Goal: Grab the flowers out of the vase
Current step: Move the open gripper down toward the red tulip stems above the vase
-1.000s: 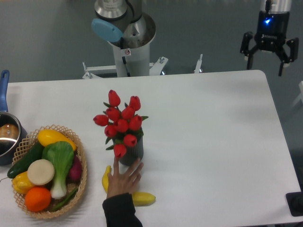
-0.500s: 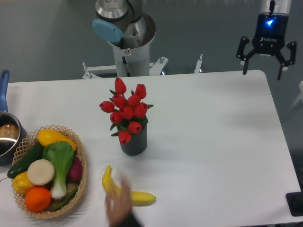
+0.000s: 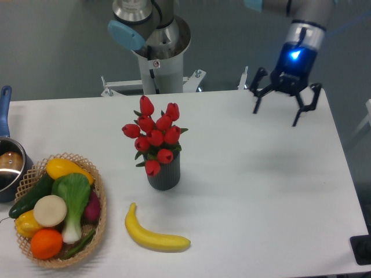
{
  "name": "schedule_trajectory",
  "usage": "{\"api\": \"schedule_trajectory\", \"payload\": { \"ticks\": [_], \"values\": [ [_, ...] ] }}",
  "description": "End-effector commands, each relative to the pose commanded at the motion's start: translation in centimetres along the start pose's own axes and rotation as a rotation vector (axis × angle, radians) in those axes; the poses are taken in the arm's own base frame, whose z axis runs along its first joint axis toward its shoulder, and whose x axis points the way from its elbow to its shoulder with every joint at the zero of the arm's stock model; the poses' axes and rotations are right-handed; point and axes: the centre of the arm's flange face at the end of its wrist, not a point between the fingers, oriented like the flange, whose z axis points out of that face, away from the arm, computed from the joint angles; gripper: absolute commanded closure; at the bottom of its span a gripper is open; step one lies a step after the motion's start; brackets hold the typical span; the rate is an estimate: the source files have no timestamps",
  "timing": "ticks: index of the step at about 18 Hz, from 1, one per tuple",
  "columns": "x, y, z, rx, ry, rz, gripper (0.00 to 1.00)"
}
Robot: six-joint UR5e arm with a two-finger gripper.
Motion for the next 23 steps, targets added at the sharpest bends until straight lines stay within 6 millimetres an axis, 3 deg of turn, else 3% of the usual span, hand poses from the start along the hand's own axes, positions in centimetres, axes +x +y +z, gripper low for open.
{"api": "schedule_trajectory", "payload": {
  "ticks": [4,11,17,23],
  "values": [
    [3.1,0.0,2.7,0.004,0.063,0.008,0.00],
    [7.3,-2.4,4.6,0.003,0.120,0.047,0.00],
    [11.6,-3.2,6.8,0.022,0.189,0.059,0.00],
    [13.5,-4.1,8.5,0.023,0.238,0.083,0.00]
  ]
}}
